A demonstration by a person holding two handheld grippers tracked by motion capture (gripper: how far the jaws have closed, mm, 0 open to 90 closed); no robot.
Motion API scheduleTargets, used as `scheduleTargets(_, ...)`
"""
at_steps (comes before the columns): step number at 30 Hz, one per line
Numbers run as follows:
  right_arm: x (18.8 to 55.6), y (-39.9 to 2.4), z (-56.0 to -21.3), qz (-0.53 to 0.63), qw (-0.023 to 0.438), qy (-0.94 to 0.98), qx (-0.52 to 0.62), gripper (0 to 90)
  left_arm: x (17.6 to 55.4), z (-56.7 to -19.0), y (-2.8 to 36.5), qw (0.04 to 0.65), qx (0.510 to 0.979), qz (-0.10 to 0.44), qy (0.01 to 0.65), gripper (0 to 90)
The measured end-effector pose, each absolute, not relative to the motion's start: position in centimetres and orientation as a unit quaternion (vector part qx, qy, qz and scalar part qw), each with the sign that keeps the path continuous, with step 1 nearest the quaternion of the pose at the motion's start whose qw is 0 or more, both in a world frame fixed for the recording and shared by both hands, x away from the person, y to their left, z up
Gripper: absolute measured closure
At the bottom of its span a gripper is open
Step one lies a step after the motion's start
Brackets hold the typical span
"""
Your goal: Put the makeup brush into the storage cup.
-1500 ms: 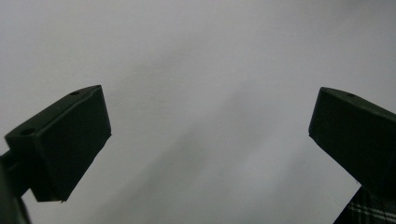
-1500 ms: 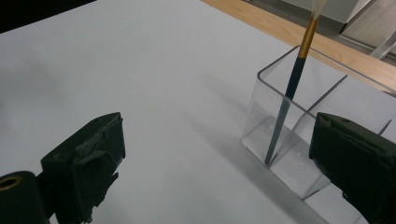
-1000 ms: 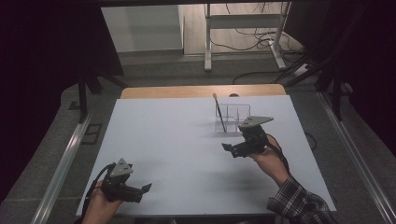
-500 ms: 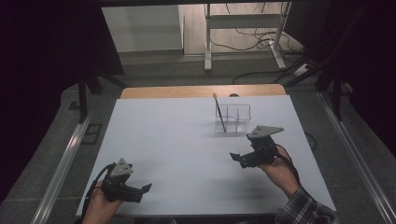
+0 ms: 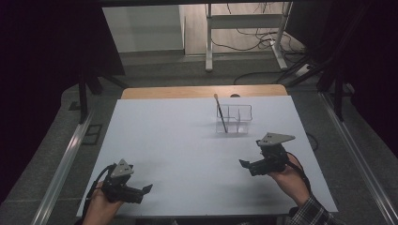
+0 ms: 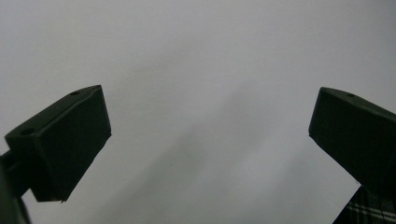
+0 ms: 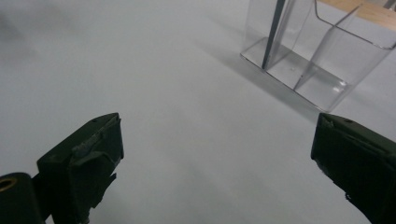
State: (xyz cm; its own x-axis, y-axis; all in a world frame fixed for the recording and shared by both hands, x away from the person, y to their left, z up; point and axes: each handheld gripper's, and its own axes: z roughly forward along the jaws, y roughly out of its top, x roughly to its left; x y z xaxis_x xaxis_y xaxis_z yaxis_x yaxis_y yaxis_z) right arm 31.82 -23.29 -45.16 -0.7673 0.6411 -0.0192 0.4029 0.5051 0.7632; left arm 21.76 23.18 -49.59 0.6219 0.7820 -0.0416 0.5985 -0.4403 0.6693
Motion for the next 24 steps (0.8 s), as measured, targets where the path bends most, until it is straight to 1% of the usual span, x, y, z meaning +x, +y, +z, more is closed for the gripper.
scheduleTargets(7, 31.2, -24.7, -45.5, 0.389, 0.154, 0.851, 0.318, 2.3, 21.8, -49.6, 23.2, 0.332, 0.837, 0.139, 0.413, 0.0)
scheduleTargets(24, 29.5, -27.4, -46.8, 0.349, 0.141, 0.861, 0.342, 2.3, 21.8, -49.6, 23.3, 0.334, 0.835, 0.141, 0.414, 0.0)
